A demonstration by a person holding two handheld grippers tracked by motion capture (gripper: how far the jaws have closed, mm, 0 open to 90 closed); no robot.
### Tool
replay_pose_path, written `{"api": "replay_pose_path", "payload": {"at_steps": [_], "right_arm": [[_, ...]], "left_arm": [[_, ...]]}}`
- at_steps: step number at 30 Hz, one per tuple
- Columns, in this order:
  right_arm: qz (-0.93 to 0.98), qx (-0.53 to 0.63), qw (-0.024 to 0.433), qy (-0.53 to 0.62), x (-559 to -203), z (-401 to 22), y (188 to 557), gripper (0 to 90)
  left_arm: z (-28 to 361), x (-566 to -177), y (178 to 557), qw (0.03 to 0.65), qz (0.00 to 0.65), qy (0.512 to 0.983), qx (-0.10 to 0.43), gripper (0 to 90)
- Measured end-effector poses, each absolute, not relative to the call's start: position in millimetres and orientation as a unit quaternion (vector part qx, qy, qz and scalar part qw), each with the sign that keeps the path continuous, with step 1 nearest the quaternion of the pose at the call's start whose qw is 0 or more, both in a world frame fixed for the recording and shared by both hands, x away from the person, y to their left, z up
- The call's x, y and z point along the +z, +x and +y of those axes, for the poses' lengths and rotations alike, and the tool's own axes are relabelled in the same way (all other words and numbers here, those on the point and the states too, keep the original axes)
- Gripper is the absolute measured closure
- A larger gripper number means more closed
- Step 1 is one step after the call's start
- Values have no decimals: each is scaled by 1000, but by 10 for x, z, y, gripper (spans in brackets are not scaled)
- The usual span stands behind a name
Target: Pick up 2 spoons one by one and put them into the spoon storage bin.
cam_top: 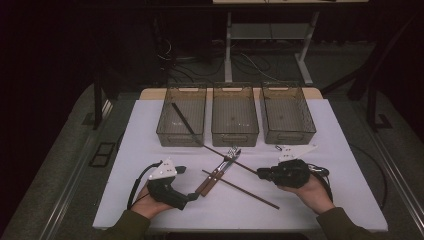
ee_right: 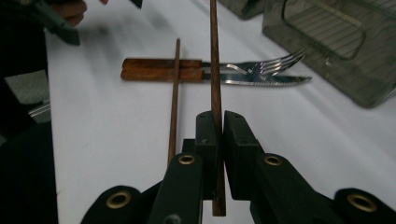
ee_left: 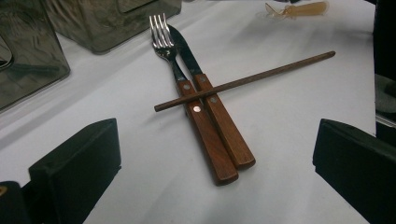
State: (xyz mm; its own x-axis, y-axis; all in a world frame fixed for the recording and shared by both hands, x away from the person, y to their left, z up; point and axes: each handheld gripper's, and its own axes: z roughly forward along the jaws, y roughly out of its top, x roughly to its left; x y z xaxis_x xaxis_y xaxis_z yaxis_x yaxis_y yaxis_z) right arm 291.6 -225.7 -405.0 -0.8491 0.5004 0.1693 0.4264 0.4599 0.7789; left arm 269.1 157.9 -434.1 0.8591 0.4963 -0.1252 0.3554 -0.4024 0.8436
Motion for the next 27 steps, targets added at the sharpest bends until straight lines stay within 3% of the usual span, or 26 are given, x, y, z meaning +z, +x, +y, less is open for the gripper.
{"api": "replay_pose_path", "payload": {"at_steps": [27], "right_arm": [[840,411,96,341,-3608,-1391,3657,848]], "left_arm": [[1563,-4347,2690,490,255,831,68,0]]}}
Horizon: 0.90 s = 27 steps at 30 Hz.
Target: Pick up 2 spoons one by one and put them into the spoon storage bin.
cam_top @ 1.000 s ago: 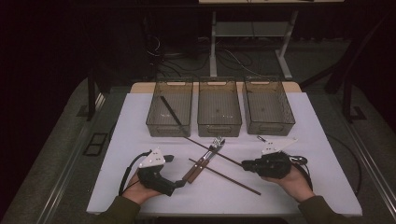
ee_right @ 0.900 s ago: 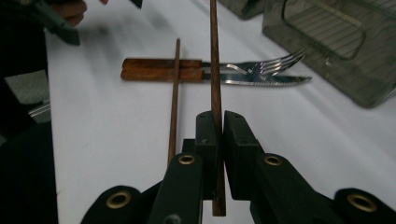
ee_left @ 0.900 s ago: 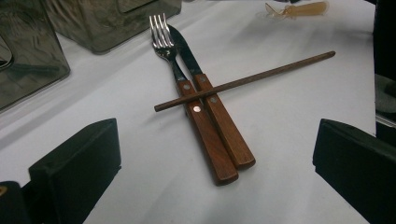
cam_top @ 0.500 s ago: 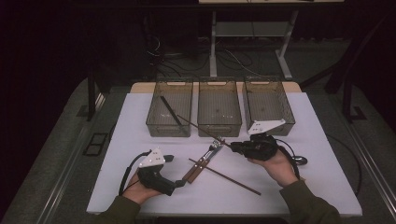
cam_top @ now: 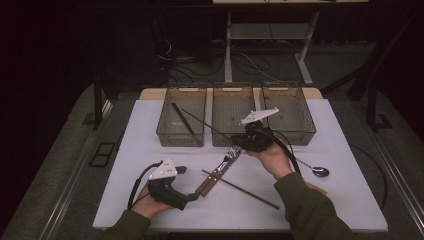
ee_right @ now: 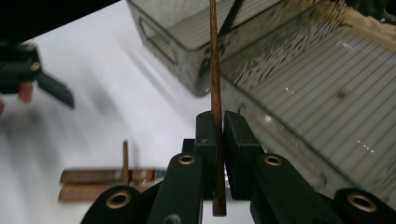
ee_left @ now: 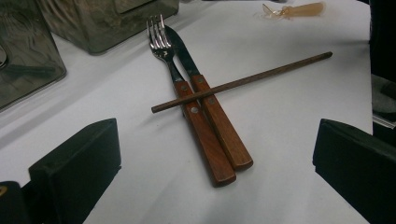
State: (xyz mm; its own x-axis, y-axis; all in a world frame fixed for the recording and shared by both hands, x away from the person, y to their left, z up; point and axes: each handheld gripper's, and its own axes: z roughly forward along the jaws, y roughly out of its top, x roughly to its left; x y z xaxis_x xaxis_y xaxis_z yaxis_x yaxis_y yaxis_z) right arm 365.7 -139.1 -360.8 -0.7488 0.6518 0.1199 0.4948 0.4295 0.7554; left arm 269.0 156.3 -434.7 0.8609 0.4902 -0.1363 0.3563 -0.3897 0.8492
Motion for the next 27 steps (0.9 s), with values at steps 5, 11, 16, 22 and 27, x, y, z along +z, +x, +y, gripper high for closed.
{"api": "replay_pose_path", "payload": {"at_steps": [5,11,16,22,27], "right_arm": [[836,406,96,357,-3562,-1222,3845,848],[832,401,97,371,-3545,-1052,4048,848],[831,392,98,382,-3529,-894,4211,848],[832,381,97,391,-3514,-702,4397,848],[831,367,102,405,-3532,-543,4539,847]], "left_arm": [[1559,-4343,2686,489,255,832,69,0],[1556,-4341,2685,488,251,833,70,0],[1551,-4339,2682,492,250,831,67,0],[1548,-4332,2684,491,246,833,67,0],[1550,-4323,2682,490,240,835,68,0]]}}
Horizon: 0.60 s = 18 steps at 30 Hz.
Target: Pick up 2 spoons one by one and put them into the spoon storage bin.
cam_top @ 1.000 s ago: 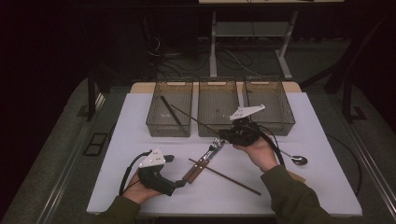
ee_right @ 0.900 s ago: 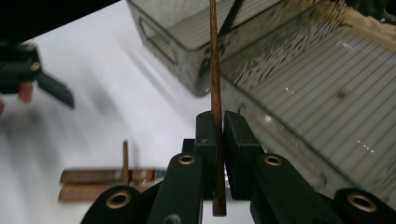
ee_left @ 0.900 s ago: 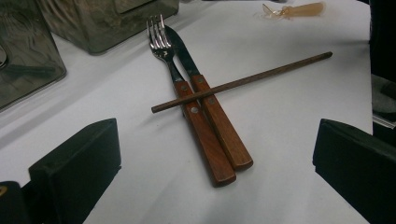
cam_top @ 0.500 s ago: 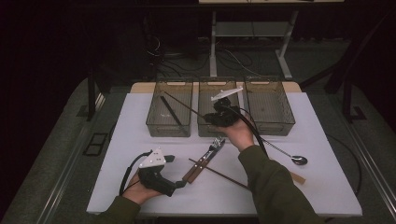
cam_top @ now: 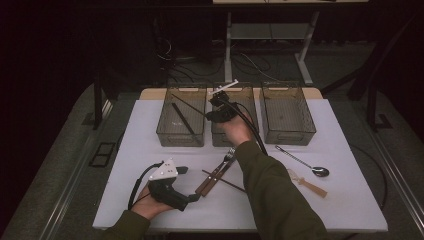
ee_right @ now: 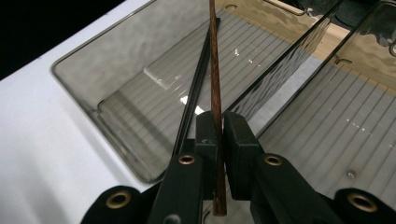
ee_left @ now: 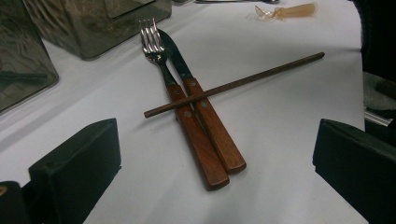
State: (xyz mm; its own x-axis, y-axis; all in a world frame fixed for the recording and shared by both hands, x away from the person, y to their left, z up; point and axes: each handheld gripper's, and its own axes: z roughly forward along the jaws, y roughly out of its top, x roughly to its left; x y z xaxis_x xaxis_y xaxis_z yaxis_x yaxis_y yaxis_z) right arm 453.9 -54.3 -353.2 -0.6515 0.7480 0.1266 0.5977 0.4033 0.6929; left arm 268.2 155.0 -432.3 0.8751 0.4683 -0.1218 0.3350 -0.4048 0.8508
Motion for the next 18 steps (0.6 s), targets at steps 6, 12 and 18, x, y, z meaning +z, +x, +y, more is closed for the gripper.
{"api": "replay_pose_path", "payload": {"at_steps": [6,12,18], "right_arm": [[831,357,107,414,-3565,-417,4634,847],[829,352,108,421,-3599,-292,4696,846],[831,348,110,420,-3619,-173,4690,842]], "left_arm": [[1553,-4311,2678,493,241,834,65,0],[1549,-4306,2684,493,236,835,67,0],[1549,-4306,2685,493,234,835,66,0]]}}
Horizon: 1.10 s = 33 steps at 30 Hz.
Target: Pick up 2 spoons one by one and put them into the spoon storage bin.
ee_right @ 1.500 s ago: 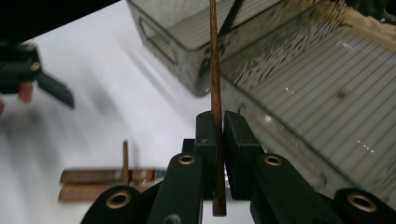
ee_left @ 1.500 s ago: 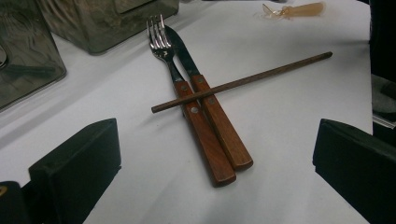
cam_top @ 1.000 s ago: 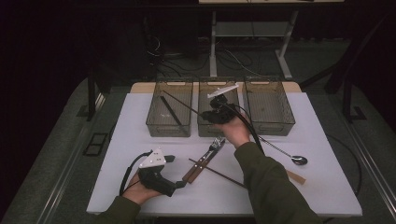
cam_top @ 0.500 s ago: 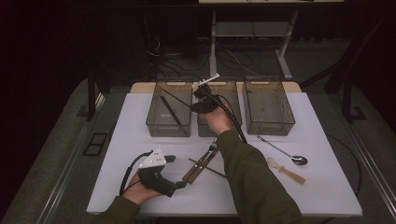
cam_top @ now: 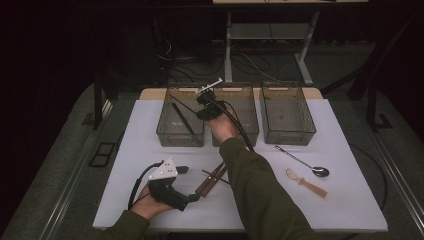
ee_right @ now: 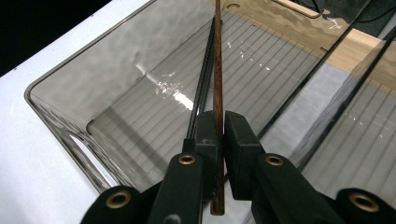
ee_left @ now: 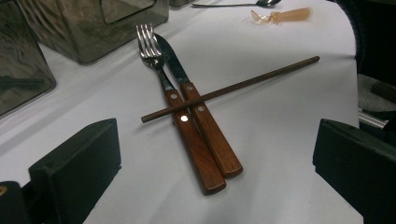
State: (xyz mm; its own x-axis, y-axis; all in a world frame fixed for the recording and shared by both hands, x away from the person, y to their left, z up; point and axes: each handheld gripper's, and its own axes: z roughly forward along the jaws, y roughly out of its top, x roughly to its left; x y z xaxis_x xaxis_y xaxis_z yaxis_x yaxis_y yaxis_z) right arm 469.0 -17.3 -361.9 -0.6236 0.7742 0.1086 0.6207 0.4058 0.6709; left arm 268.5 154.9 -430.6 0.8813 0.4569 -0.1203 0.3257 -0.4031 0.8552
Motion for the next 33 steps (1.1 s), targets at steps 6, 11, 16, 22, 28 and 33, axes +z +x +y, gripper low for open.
{"api": "replay_pose_path", "payload": {"at_steps": [6,11,16,22,28,33], "right_arm": [[833,351,105,414,-3645,-109,4665,830],[834,358,101,407,-3658,-92,4660,770],[835,364,95,402,-3649,-116,4654,714],[834,383,80,390,-3630,-243,4603,589],[833,414,62,363,-3637,-471,4468,490],[837,427,64,335,-3653,-675,4299,450]], "left_arm": [[1543,-4306,2683,494,236,835,65,0],[1545,-4306,2685,494,235,835,65,0],[1545,-4305,2686,494,233,835,66,0],[1552,-4303,2683,494,235,835,66,0],[1551,-4308,2683,492,236,835,67,0],[1542,-4316,2677,492,239,834,67,0]]}}
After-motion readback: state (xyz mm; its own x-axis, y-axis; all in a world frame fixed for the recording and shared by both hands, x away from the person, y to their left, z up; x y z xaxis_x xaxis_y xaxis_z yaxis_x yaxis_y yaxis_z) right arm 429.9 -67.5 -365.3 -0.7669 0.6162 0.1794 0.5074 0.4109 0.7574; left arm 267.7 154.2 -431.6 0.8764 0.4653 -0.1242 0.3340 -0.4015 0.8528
